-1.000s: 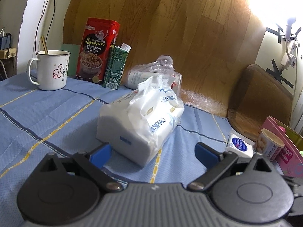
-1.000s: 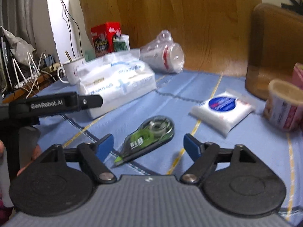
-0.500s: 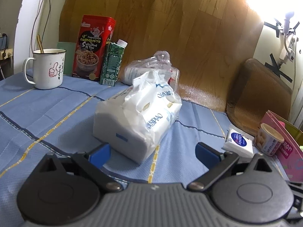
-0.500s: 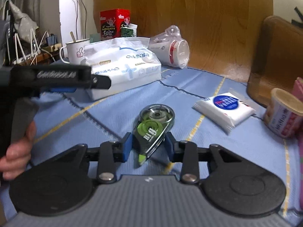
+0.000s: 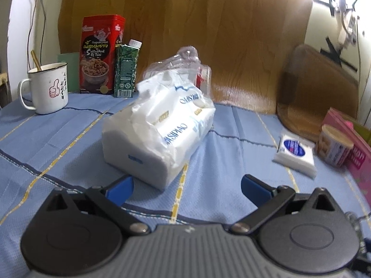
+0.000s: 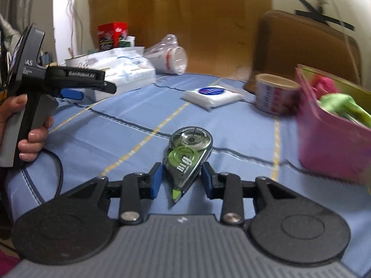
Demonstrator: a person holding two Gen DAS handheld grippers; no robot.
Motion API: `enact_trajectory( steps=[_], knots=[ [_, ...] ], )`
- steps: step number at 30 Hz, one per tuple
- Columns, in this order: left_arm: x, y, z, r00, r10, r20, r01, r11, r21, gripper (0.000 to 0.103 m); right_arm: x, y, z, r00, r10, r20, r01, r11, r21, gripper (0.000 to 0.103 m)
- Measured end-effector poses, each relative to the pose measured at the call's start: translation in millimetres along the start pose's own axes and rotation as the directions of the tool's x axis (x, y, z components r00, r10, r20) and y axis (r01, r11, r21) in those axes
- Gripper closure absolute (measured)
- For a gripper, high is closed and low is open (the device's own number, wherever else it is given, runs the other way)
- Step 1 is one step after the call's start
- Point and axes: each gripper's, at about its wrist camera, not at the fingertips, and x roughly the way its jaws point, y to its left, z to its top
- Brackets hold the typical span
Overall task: Organize soft objects
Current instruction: 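Align the open right gripper around the correction-tape roller, then close the right gripper on the correction-tape roller and lift it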
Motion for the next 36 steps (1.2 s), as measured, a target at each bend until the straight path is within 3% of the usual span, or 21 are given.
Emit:
enact_trajectory(
  steps=[3, 9, 18, 25, 32, 36],
  knots=[
    [-4, -11, -4, 1.000, 0.011, -0.002, -0.011, 0.999, 0.034, 0.001, -4, -7, -4, 1.000, -0.005, 0.011, 0.005, 1.000, 0.025, 0.064],
    [-14, -40, -15, 0.994, -0.097, -0.052, 0.099, 0.994, 0.037, 0.001, -7, -12, -11, 0.999, 0.010, 0.039, -0.012, 0.999, 0.048, 0.063],
    [-24, -82, -24, 0.990, -0.128, -0.063, 0.135, 0.983, 0.123, 0.001, -15, -21, -18, 0.998, 0.025, 0.061, -0.029, 0.997, 0.074, 0.060],
    [-30, -93, -21, 0.985, -0.158, -0.068, 0.166, 0.978, 0.130, 0.001, -17, -27, -20, 0.997, 0.030, 0.073, -0.038, 0.994, 0.102, 0.055],
    [-31, -98, -20, 0.974, -0.198, -0.108, 0.211, 0.971, 0.116, 0.003, -17, -26, -22, 0.997, 0.031, 0.077, -0.039, 0.995, 0.094, 0.047],
    [-34, -101, -16, 0.954, -0.267, -0.141, 0.281, 0.956, 0.091, 0.006, -16, -26, -21, 0.997, 0.027, 0.075, -0.034, 0.995, 0.091, 0.046]
  ],
)
